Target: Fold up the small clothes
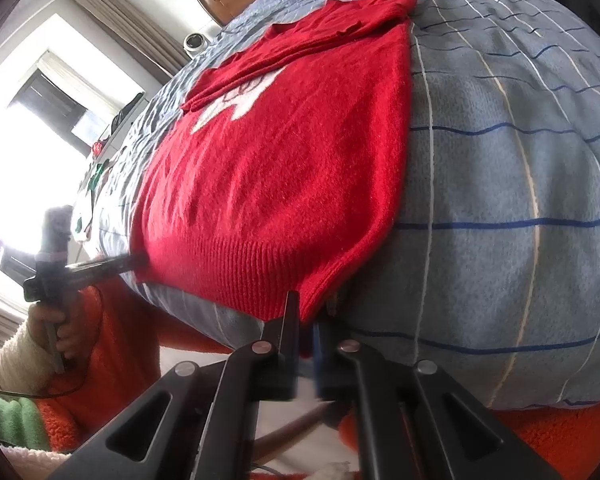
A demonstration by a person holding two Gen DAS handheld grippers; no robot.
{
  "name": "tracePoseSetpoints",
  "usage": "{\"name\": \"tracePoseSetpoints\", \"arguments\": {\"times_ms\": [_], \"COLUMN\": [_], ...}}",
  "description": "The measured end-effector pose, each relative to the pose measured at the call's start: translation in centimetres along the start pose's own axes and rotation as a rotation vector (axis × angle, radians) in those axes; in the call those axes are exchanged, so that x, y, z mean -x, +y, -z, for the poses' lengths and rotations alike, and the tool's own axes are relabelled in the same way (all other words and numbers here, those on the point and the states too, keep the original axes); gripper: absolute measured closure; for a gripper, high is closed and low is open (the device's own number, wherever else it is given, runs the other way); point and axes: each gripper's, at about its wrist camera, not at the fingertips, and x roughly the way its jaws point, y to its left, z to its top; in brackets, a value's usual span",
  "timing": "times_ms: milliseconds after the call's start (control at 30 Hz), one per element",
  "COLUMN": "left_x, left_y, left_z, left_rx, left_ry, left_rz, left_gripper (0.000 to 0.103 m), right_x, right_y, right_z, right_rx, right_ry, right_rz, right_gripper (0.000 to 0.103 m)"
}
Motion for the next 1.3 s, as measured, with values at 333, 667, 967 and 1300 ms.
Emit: {"name": "tracePoseSetpoints", "arguments": {"times_ms": [333, 667, 967, 1300], "left_x": [5.0, 2.1, -3.3, -0.7], "left_y": [2.1, 3.4, 4.6, 4.5], "left_z": [-4.6, -21.4, -33.2, -27.8], "left_rx": [0.134, 0.143, 0.162, 0.037], "left_ry": [-0.103, -0.214, -0.244, -0.283], "left_rz": [0.222, 0.154, -0.134, -0.032], "left_gripper": [0.098, 0.098, 0.043, 0.030], "right_x": [3.9, 2.4, -4.9, -4.4], "right_y": [1.0, -1.3, -4.9, -3.6], "right_z": [-3.9, -19.7, -34.2, -30.9], "right_rx": [0.020, -0.019, -0.069, 0.058], "right_ry": [-0.098, -0.293, -0.324, -0.296], "right_rz": [-0.035, 0.003, 0.083, 0.093], "right_gripper": [0.098, 0.098, 0.094, 0.074]}}
